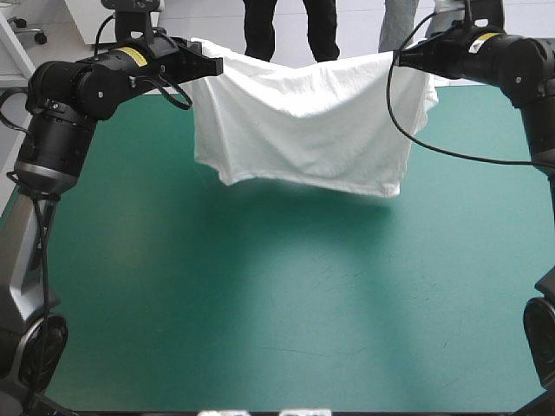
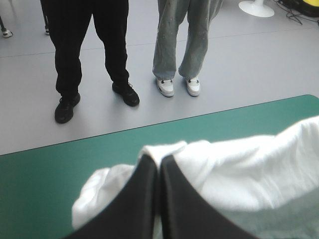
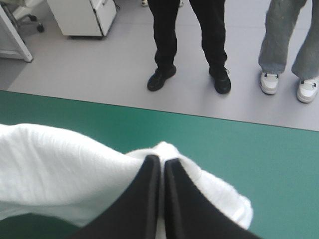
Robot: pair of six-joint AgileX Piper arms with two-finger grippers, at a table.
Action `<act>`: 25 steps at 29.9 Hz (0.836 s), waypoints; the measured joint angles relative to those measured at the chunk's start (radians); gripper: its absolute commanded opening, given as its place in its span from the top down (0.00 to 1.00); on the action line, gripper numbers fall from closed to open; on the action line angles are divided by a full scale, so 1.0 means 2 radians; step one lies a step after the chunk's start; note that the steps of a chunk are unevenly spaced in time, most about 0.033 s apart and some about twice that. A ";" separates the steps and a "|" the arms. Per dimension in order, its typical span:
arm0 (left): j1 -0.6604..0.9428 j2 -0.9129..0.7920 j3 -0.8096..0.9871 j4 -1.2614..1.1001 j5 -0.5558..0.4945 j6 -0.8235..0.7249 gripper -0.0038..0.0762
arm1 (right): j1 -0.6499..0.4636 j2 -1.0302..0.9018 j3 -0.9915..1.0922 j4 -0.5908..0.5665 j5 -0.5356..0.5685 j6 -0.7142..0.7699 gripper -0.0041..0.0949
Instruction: Fold the cloth
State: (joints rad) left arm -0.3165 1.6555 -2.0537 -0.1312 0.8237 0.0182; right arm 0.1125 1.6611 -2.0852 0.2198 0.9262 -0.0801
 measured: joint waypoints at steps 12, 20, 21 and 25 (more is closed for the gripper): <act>0.000 0.011 0.094 0.000 0.044 0.025 0.96 | -0.008 0.010 0.097 0.037 0.033 -0.038 0.98; 0.000 -0.021 0.260 -0.004 0.074 0.035 0.96 | -0.007 -0.022 0.274 0.038 0.056 -0.048 0.98; 0.000 -0.031 0.281 -0.010 0.075 0.042 0.96 | -0.007 -0.036 0.299 0.038 0.056 -0.050 0.98; -0.001 -0.074 0.345 -0.022 0.079 0.051 0.96 | 0.005 -0.077 0.370 0.032 0.055 -0.051 0.98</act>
State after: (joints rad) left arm -0.3190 1.5071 -1.3635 -0.1747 0.9809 0.1207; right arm 0.1223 1.5076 -1.3453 0.2835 1.0355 -0.1817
